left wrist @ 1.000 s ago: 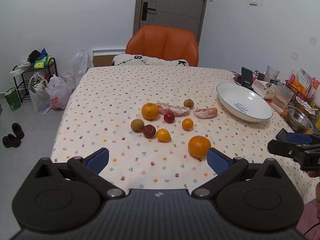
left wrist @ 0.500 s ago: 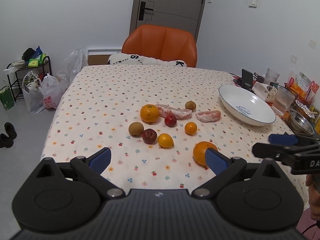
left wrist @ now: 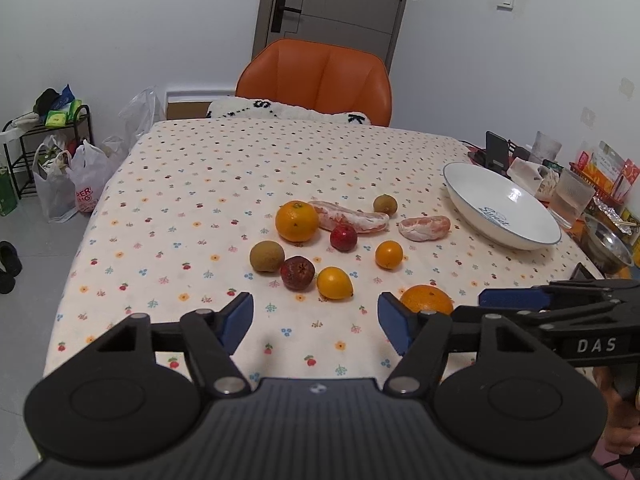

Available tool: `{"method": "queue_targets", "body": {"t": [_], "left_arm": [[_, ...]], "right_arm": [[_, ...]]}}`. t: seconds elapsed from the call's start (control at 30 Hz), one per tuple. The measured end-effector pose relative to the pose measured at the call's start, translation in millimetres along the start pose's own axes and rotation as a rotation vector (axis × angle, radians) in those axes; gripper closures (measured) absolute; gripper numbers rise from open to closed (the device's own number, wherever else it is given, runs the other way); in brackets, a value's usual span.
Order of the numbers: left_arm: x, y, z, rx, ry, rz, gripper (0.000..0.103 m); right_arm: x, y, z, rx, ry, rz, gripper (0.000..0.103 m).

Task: Organize fruits
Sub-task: 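Grasp the large orange with the right gripper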

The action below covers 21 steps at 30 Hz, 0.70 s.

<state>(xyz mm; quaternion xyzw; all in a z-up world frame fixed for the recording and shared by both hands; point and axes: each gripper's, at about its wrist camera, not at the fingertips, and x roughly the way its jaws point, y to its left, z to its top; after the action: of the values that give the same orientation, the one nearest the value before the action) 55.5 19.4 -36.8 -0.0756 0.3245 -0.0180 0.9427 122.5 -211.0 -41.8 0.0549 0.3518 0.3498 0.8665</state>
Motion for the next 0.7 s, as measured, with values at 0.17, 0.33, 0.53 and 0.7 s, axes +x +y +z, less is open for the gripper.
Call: {"method": "queue_targets", "body": {"t": [0.17,0.33,0.53,0.7], "left_arm": [[10,4,3,-0.019,-0.003,0.008,0.041],[19,1,8,-0.011,0.000,0.002,0.046],[36,-9,12,-0.004,0.025,-0.026,0.057],[56,-20,9,0.005,0.056,-0.038,0.064]], "right_arm": [[13,0,2,0.002,0.022,0.020,0.051],[29,-1,2,0.011,0.048,0.038,0.063],[29,-11,7,0.036,0.044,0.066,0.066],[21,-30,13,0.055,0.033,0.044,0.066]]}}
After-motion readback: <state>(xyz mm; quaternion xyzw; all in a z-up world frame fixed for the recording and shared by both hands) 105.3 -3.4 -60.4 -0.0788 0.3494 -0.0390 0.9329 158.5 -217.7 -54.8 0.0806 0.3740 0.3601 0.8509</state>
